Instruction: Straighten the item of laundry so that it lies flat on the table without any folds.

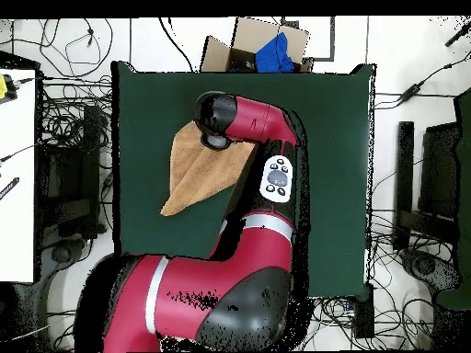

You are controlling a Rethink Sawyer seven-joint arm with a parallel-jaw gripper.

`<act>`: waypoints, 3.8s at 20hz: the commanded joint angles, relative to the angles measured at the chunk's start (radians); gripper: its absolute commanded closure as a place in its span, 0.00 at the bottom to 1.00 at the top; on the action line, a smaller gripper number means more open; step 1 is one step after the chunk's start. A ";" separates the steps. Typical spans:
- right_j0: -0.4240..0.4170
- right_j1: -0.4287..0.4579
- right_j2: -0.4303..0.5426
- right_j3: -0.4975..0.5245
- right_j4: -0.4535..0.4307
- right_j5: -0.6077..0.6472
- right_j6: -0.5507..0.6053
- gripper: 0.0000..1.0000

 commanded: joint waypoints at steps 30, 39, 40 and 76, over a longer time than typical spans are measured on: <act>0.022 0.109 0.037 0.085 0.055 -0.140 0.308 1.00; 0.029 0.005 0.021 0.180 0.050 -0.099 0.301 1.00; 0.029 -0.004 0.019 0.187 0.049 -0.096 0.298 1.00; 0.010 -0.434 -0.041 0.562 -0.003 0.095 0.180 1.00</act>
